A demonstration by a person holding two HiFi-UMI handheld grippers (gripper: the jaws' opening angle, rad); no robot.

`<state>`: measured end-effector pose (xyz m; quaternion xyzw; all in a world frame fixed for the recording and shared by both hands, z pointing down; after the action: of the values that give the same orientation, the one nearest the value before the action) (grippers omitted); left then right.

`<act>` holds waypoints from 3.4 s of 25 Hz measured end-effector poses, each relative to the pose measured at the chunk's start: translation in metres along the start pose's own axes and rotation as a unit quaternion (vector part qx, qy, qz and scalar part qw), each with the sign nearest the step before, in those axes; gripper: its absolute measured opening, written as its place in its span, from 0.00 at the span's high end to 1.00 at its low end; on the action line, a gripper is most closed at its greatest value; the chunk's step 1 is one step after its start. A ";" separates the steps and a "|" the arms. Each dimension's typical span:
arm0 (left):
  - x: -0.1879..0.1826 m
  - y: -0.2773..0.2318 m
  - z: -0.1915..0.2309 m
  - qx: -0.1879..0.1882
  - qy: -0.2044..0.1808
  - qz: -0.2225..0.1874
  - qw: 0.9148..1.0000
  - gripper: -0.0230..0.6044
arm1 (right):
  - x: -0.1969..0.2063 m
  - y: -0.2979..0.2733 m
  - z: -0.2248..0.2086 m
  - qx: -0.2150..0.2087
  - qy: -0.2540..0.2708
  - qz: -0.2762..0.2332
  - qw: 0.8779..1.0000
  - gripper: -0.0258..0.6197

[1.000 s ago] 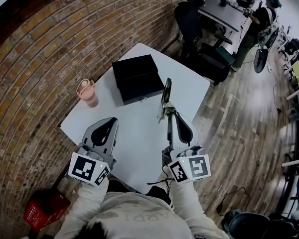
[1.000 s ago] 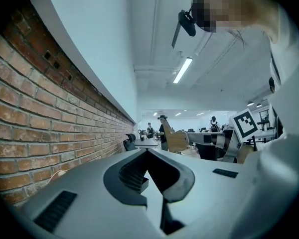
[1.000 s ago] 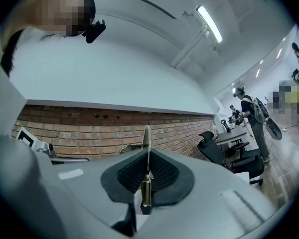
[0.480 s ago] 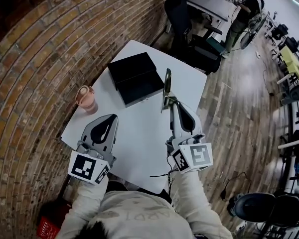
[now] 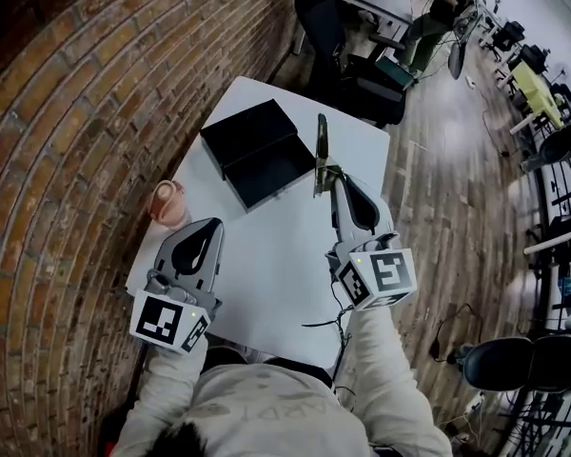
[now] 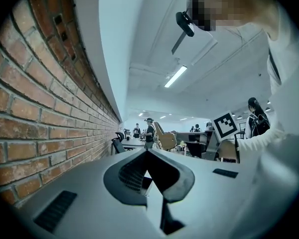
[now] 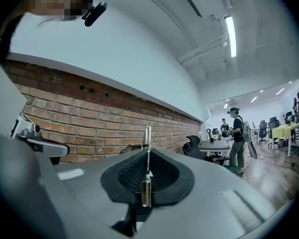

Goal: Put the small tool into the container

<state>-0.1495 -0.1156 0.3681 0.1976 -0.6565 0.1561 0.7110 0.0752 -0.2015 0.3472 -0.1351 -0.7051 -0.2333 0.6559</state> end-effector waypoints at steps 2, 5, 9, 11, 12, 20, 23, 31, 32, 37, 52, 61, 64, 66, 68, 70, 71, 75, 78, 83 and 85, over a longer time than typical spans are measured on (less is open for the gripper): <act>0.002 -0.001 0.007 0.011 0.003 0.002 1.000 0.96 | 0.004 -0.008 0.002 0.005 0.009 0.007 1.000 0.93; 0.004 -0.002 0.016 0.028 0.006 0.007 1.000 0.96 | 0.011 -0.021 0.007 0.007 0.030 0.023 0.999 0.93; 0.010 -0.008 0.027 0.048 0.013 0.012 0.999 0.96 | 0.028 -0.043 0.013 0.000 0.074 0.055 0.996 0.93; 0.015 -0.010 0.031 0.057 0.018 0.014 0.998 0.96 | 0.043 -0.050 0.013 -0.005 0.096 0.075 0.993 0.93; 0.017 -0.011 0.033 0.061 0.020 0.016 0.998 0.96 | 0.049 -0.053 0.014 -0.008 0.105 0.082 0.991 0.93; 0.031 -0.017 0.045 0.075 0.019 0.032 0.997 0.96 | 0.091 -0.079 0.025 -0.052 0.175 0.132 0.974 0.93; 0.035 -0.019 0.051 0.074 0.017 0.037 0.996 0.96 | 0.107 -0.088 0.031 -0.075 0.208 0.150 0.964 0.93; 0.042 -0.023 0.066 0.070 0.027 0.044 0.996 0.96 | 0.146 -0.106 0.036 -0.146 0.301 0.203 0.920 0.93; 0.043 -0.024 0.066 0.069 0.028 0.044 0.996 0.96 | 0.151 -0.107 0.037 -0.157 0.317 0.208 0.912 0.93; 0.046 -0.026 0.066 0.065 0.034 0.042 0.996 0.96 | 0.170 -0.107 0.036 -0.208 0.379 0.234 0.871 0.93; 0.055 -0.029 0.075 0.045 0.043 0.051 0.997 0.96 | 0.221 -0.128 0.036 -0.317 0.490 0.294 0.757 0.93; 0.063 -0.025 0.085 0.027 0.048 0.060 0.997 0.96 | 0.250 -0.149 0.040 -0.354 0.524 0.312 0.709 0.93; 0.064 -0.024 0.086 0.023 0.050 0.063 0.996 0.96 | 0.258 -0.152 0.041 -0.361 0.529 0.318 0.699 0.93; 0.065 -0.022 0.088 0.020 0.051 0.066 0.996 0.96 | 0.264 -0.154 0.040 -0.362 0.532 0.322 0.695 0.93; 0.067 -0.022 0.090 0.017 0.052 0.067 0.996 0.96 | 0.269 -0.156 0.040 -0.361 0.533 0.323 0.694 0.93; 0.068 -0.022 0.091 0.015 0.053 0.068 0.996 0.96 | 0.271 -0.159 0.038 -0.357 0.531 0.323 0.697 0.93; 0.068 -0.022 0.091 0.015 0.054 0.068 0.996 0.96 | 0.272 -0.160 0.037 -0.356 0.531 0.325 0.697 0.93; 0.070 -0.022 0.090 0.016 0.056 0.069 0.996 0.96 | 0.279 -0.161 0.031 -0.349 0.531 0.335 0.696 0.92; 0.070 -0.022 0.088 0.018 0.057 0.070 0.996 0.96 | 0.282 -0.160 0.029 -0.341 0.530 0.343 0.697 0.92; 0.070 -0.019 0.090 0.016 0.058 0.072 0.996 0.96 | 0.286 -0.160 0.028 -0.326 0.538 0.355 0.692 0.91; 0.070 -0.018 0.090 0.016 0.058 0.071 0.996 0.96 | 0.289 -0.160 0.028 -0.320 0.538 0.363 0.690 0.91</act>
<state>-0.2131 -0.1782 0.4417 0.1522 -0.6240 0.2279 0.7318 -0.0576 -0.3572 0.6074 -0.4336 -0.0104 -0.2212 0.8735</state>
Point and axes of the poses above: the fingertips, and each gripper's own axes: y backward along the fingers, z to its left, x out of its underside, the point moved 5 cm from there along y, backward along the fingers, and after that the axes turned 6 degrees about -z, right-handed, at the moved point
